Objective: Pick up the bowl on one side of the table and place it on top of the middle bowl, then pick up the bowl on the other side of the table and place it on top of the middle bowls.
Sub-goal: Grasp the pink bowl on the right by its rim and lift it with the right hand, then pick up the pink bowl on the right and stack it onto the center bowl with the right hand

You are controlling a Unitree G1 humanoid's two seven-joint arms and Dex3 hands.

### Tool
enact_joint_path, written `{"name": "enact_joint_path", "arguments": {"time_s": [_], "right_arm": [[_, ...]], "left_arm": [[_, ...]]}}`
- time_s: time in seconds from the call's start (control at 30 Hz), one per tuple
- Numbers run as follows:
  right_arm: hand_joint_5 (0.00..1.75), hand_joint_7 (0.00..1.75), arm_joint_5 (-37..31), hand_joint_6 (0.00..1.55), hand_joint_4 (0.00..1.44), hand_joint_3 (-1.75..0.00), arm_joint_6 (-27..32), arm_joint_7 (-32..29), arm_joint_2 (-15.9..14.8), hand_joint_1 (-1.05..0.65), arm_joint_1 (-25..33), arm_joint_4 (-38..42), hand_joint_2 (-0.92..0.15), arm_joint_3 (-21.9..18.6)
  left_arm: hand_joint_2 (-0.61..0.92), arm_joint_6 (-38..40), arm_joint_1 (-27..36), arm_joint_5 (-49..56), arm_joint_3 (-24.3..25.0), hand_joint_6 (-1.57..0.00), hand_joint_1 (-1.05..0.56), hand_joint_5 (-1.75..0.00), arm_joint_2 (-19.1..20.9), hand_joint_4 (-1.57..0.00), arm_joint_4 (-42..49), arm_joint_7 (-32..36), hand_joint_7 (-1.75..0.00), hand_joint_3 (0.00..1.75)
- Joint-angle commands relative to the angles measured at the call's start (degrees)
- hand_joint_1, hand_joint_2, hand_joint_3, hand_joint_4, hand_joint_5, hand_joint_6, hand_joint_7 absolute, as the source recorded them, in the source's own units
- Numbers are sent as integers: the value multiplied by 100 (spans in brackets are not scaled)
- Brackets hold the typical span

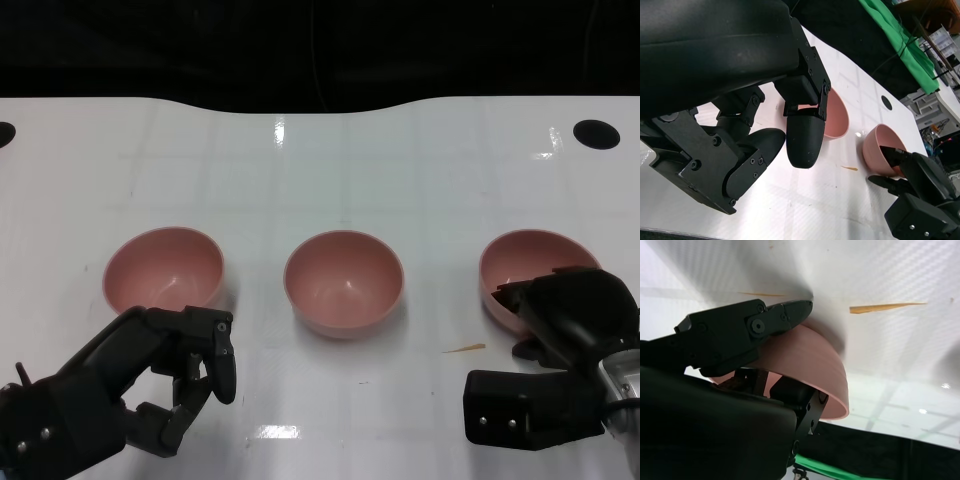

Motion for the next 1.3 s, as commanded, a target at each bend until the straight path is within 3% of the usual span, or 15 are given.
{"name": "enact_joint_path", "arguments": {"time_s": [0.03,0.1,0.17,0.2,0.3,0.33,0.47,0.57,0.67,0.77,1.07,1.13,1.23,1.27,1.3], "right_arm": [[173,61,99,108,92,-6,-321,-517,-143,-22,-75,246,-91,-12],[174,107,58,91,92,-11,-401,-766,-144,-21,-126,351,-90,16],[175,132,37,82,93,-16,-470,-970,-144,-20,-174,430,-88,32],[175,151,35,76,94,-28,-499,-1047,-145,-20,-195,459,-84,36],[175,169,84,70,94,-84,-669,-1317,-160,-19,-258,530,-55,12],[175,172,119,69,94,-90,-719,-1307,-181,-19,-270,502,-52,-7],[175,174,179,67,93,-104,-754,-1137,-252,-20,-252,298,-48,-49],[175,160,301,72,93,-105,-765,-853,-314,-21,-148,-67,-48,-110],[175,157,419,76,95,-110,-830,-746,-371,-20,-25,-535,-46,-207],[175,173,506,71,96,-112,-854,-669,-395,-16,55,-857,-40,-284],[175,175,663,66,93,-105,-842,170,-456,-23,89,-1989,-52,-471],[175,173,623,66,94,-89,-876,303,-425,-23,39,-2171,-57,-447],[175,170,586,68,94,-86,-854,519,-384,-21,-3,-2368,-58,-422],[175,167,578,70,93,-92,-838,617,-357,-21,-32,-2464,-54,-405],[175,138,563,78,91,-86,-815,701,-327,-22,-55,-2550,-53,-392]], "left_arm": [[33,-62,-3,1,36,-81,-9,-174,76,-87,8,4,-157,148],[33,-83,-5,-22,43,-81,-9,-174,71,-88,27,-4,-157,148],[32,-59,-5,-24,45,-82,-9,-174,74,-88,20,-3,-157,148],[32,-34,-3,-20,45,-82,-10,-174,76,-88,9,-1,-156,149],[32,-22,1,28,34,-81,-10,-174,89,-87,-19,15,-157,149],[32,-30,-3,29,33,-81,-10,-174,87,-87,4,15,-157,149],[32,-12,3,13,28,-81,-10,-174,69,-86,23,14,-156,148],[32,-128,-20,55,8,-81,-10,-175,123,-87,76,-26,-157,148],[32,-14,-14,24,29,-81,-11,-175,116,-89,-1,-16,-156,149],[32,-5,-13,41,30,-81,-12,-174,119,-88,4,2,-155,149],[33,-98,-37,24,16,-80,-9,-174,77,-86,89,20,-156,148],[32,-26,-30,32,12,-81,-9,-174,68,-87,31,31,-157,148],[32,23,-23,37,9,-81,-8,-174,66,-87,-15,34,-157,149],[32,11,-27,26,8,-81,-8,-175,63,-87,-11,26,-157,149],[32,-2,-31,13,7,-81,-8,-175,61,-87,-2,17,-158,149]]}}
